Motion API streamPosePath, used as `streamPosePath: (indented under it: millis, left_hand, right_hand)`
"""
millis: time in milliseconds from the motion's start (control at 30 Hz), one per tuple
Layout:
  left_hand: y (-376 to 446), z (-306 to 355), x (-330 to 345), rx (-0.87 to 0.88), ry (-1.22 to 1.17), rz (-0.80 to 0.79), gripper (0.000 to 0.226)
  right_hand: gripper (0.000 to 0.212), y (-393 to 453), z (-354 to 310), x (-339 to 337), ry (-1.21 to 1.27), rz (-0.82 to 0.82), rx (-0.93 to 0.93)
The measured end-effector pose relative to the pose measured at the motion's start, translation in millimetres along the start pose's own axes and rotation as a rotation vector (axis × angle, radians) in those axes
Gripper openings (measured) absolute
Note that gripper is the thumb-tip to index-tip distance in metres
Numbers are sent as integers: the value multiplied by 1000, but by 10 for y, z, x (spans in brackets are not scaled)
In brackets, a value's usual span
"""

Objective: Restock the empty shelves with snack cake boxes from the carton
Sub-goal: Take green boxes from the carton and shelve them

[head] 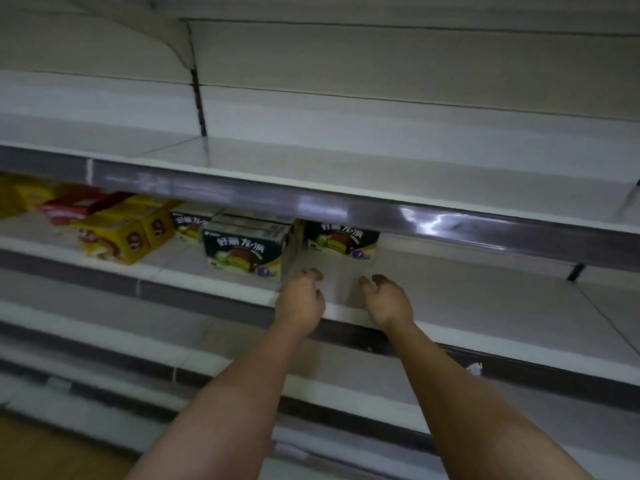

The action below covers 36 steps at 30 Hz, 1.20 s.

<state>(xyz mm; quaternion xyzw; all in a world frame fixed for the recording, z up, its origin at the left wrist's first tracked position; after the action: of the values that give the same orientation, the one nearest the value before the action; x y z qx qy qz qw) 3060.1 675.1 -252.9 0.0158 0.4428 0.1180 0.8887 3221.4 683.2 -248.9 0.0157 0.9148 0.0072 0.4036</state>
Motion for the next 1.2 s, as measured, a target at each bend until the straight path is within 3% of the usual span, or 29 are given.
streamPosePath:
  millis: [133,500,667,933,1200]
  left_hand:
    - [-545,-330,-377,-123,-14,111,34]
    - [-2407,-1874,-1166,-567,35,221,33]
    - [-3291,-2568,-1637,-761,27,329,33]
    - [-4856,-3689,-2419,-1019,22,442,26]
    - [-6210,-4546,-2921,-1264,-34,533,19]
  right_hand:
    - [50,-438,-271,227,-20,-95,-173]
    - [54,-1625,-609,1389,-114,-503,-359]
    - [58,-2253,-1132,2029,-115,-669,-425]
    - [56,-3768,-2175,3118,-234,-849,-685]
    - [56,-5031,-2869,4066,-236,-1037,-721]
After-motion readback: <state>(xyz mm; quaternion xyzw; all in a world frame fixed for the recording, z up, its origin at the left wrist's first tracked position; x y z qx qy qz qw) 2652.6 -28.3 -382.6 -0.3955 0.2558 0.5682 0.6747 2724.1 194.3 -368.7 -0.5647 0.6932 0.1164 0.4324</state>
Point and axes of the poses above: each hand's wrist, its own y-axis towards the middle knuckle, its own x-axis out of the palm, z = x × y, the point moved 4 cm from there along y, towards the middle knuckle, and after that the axes turned 4 degrees about -x, right-handed, at the moved point
